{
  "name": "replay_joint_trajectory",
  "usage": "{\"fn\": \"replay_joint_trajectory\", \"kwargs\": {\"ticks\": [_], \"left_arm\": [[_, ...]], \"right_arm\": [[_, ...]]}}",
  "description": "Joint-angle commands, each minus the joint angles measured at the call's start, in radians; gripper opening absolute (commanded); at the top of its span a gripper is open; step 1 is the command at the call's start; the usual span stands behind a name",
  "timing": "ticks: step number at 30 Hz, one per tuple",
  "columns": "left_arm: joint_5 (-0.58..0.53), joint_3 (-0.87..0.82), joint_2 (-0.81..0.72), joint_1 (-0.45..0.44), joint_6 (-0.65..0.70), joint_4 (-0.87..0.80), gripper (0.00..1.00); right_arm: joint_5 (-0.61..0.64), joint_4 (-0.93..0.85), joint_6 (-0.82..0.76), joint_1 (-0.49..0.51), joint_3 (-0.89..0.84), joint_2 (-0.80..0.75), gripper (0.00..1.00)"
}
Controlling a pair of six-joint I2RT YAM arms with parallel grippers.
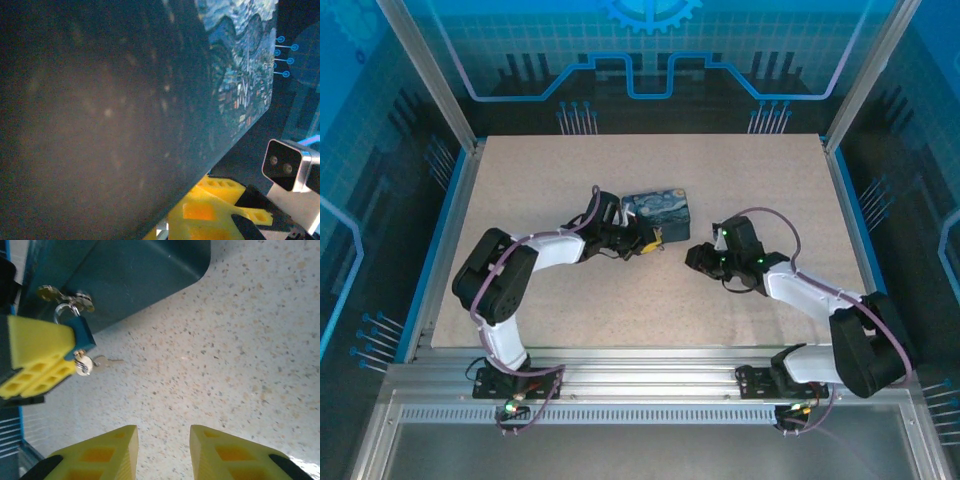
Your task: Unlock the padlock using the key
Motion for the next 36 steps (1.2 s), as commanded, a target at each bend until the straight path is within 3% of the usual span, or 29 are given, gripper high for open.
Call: {"fn": "replay_joint_trajectory", "kwargs": {"ticks": [1, 15, 24, 36], "left_arm": [[-0.017, 0.050, -0.049, -0.010, 0.053, -0.083, 0.00], [-0.020, 0.063, -0.048, -0.013, 0.075, -0.117, 0.00], [-0.012, 0.067, -0.047, -0.013, 0.073, -0.119, 0.00], [-0.001, 0.076, -0.046, -0.012, 0.071, -0.125, 0.00]], "right_arm": [[0.064, -0.082, -0.074, 0.036, 0.035, -0.028, 0.34], [0.151, -0.140, -0.225, 0.125, 0.153, 0.016, 0.39], [0.142, -0.133, -0.313, 0.146, 0.235, 0.099, 0.43], [0.133, -0.122, -0.392, 0.183, 0.361, 0.268, 0.36]]}}
